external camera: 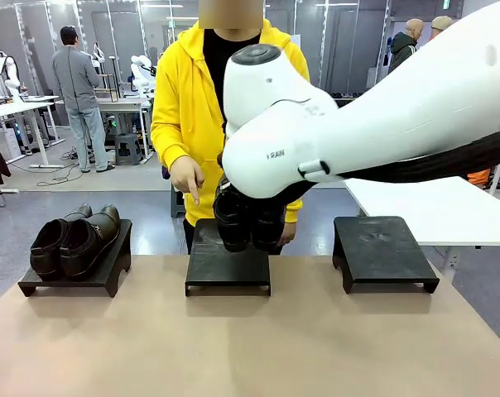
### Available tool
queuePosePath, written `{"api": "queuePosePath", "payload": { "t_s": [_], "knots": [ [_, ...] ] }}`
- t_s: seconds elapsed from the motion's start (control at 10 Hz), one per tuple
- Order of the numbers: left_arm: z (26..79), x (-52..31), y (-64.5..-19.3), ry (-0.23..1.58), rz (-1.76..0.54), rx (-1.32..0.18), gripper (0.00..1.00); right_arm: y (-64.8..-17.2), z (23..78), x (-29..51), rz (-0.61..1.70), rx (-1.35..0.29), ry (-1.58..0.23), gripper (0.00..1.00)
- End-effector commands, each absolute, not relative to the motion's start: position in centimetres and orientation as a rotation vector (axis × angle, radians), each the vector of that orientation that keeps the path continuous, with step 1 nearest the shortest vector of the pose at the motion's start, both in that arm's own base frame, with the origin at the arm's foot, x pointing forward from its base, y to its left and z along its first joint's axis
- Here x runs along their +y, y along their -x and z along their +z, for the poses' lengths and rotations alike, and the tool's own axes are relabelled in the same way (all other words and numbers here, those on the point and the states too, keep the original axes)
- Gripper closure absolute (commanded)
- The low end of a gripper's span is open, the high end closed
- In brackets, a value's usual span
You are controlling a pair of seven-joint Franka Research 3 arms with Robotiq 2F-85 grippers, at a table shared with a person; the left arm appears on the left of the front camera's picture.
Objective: Place the shoes on the stand as instructed by the person.
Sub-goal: Pick up another pair of Shoes and place it on the Shoes Stand indicated by the person.
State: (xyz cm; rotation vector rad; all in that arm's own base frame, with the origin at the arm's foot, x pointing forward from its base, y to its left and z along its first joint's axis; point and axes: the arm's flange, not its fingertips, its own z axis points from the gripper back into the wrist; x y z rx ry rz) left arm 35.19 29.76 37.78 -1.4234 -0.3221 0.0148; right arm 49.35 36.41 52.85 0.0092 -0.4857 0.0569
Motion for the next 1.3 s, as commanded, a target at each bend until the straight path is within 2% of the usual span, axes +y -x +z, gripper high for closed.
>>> {"api": "queuePosePath", "payload": {
  "t_s": [0.0,0.3,1.2],
  "knots": [
    [38.0,29.5,-34.9,1.419,0.014,-0.320,0.00,-52.1,52.8,39.3,0.010,-0.549,-0.022,0.93],
    [38.0,29.5,-34.9,1.419,0.014,-0.320,0.00,-54.4,50.8,41.3,-0.010,-0.615,-0.025,0.93],
    [38.0,29.5,-34.9,1.419,0.014,-0.320,0.00,-57.2,45.0,43.1,-0.051,-0.543,-0.011,0.93]
  ]
}}
